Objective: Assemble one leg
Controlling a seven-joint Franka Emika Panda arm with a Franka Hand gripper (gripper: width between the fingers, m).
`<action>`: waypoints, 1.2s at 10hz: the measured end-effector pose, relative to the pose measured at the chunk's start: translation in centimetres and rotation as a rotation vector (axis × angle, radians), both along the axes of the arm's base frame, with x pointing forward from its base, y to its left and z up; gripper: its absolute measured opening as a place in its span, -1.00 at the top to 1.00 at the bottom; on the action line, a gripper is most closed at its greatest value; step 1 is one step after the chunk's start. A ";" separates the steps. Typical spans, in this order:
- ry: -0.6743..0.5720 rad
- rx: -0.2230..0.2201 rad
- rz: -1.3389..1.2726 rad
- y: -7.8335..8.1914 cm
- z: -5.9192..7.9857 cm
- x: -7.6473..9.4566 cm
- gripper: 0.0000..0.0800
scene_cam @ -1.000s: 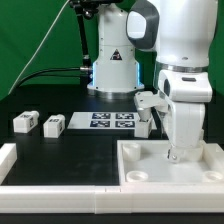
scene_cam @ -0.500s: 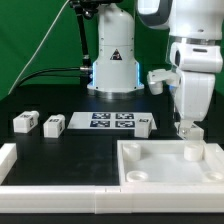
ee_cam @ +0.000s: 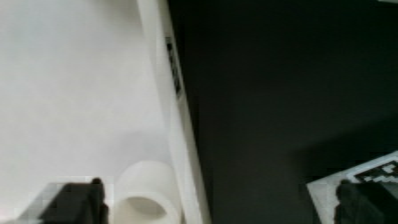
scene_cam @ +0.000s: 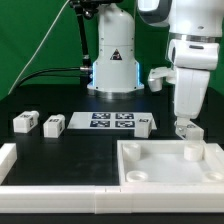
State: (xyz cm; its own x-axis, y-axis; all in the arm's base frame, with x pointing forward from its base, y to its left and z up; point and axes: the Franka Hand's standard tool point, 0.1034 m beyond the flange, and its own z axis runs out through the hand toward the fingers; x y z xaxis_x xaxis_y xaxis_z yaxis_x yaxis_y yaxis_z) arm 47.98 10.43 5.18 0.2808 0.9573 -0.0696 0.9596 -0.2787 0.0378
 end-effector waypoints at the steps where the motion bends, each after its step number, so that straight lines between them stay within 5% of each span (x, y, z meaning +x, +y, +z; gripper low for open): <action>1: -0.004 0.003 -0.067 0.0 0.0 0.0 -0.62; 7: -0.030 0.063 -0.972 3.0 -0.7 -2.2 -0.62; 12: 0.001 0.044 -1.149 3.9 -0.9 -3.0 -0.62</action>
Offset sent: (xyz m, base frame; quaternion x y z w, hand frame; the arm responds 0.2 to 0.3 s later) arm -0.0161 0.0067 -0.0010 -0.0138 -0.0022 0.3507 0.9364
